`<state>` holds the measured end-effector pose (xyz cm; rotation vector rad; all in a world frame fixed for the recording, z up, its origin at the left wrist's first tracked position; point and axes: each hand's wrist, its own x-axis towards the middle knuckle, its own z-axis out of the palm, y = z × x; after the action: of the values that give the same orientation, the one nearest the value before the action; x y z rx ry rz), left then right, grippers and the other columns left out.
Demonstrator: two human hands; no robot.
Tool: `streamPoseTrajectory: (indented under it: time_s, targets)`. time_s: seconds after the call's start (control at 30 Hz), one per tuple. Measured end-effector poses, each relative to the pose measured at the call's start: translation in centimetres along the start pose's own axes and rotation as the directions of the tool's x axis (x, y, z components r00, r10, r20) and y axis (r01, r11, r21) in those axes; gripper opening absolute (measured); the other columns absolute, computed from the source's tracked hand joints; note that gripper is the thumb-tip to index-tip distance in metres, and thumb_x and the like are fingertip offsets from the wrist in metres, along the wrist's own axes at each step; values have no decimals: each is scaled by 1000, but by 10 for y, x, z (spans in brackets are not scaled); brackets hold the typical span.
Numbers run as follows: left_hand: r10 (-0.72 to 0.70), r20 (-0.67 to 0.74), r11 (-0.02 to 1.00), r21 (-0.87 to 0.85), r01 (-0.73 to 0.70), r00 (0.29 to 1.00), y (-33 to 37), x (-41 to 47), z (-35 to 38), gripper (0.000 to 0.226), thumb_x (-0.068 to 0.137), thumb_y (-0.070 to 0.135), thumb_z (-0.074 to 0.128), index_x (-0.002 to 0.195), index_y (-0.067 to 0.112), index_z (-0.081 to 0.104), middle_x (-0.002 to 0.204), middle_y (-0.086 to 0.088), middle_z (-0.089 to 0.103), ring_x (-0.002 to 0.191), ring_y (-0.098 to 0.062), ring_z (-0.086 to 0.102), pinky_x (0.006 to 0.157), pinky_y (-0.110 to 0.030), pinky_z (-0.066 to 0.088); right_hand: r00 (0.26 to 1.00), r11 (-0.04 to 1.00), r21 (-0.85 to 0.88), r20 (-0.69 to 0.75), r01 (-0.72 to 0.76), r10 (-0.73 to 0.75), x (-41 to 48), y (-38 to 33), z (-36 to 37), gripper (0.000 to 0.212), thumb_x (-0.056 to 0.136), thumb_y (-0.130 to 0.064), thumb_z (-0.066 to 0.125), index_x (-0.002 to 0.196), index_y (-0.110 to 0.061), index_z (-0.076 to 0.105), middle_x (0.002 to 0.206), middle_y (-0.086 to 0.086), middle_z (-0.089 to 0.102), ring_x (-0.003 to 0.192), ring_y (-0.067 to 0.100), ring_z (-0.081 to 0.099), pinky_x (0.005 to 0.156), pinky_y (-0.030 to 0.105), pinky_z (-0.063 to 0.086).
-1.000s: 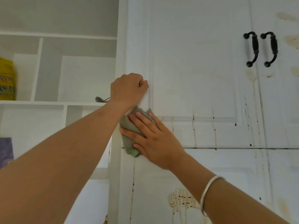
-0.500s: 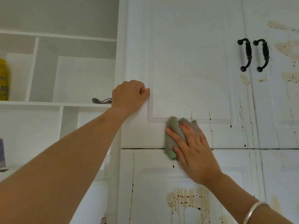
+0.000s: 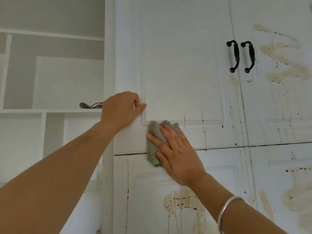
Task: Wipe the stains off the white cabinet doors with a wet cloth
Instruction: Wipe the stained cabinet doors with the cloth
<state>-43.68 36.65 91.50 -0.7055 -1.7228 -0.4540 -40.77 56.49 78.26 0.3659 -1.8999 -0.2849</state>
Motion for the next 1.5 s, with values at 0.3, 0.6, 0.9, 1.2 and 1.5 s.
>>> streamPoseTrajectory:
  time_s: [0.3, 0.6, 0.9, 1.2, 1.5]
  targets:
    - [-150, -67, 985, -91, 143, 986, 44, 3, 10, 39, 92, 30, 48, 56, 15, 41, 50, 2, 43, 51, -19, 42, 51, -27, 32, 957, 958, 17, -47, -287, 287, -51, 71, -12, 53, 102, -42, 19, 154, -31, 18, 160, 5, 18, 150, 20, 9, 122, 43, 5]
    - [-194, 232, 931, -263, 253, 953, 78, 16, 32, 41, 93, 38, 51, 63, 14, 65, 49, 5, 65, 39, -7, 58, 60, -24, 48, 887, 889, 193, -133, -415, 443, -67, 112, -20, 54, 102, -40, 19, 154, -32, 14, 161, 7, 12, 148, 12, -1, 122, 44, 8]
    - [-261, 162, 879, -367, 303, 952, 77, 23, 37, 43, 92, 34, 50, 57, 11, 59, 38, 3, 52, 33, -13, 46, 52, -24, 43, 925, 949, 47, -215, -311, 313, 34, 64, -20, 56, 100, -42, 23, 154, -25, 22, 160, 12, 19, 150, 28, 8, 121, 49, 3]
    - [-178, 29, 963, -202, 180, 984, 78, 13, 43, 45, 93, 33, 48, 61, 2, 53, 52, -12, 56, 48, -27, 49, 54, -33, 44, 986, 993, -93, -152, -75, 60, 21, 107, -24, 54, 100, -42, 29, 153, -32, 24, 161, 5, 17, 150, 21, 9, 121, 47, 6]
    - [-24, 69, 1000, -1, 24, 997, 78, -10, 41, 43, 94, 32, 45, 56, 17, 32, 49, 2, 33, 49, -17, 31, 51, -29, 30, 913, 926, 103, -156, -364, 376, -2, 136, -33, 63, 93, -48, 21, 154, -33, 15, 162, 8, 6, 150, 25, 1, 120, 51, 12]
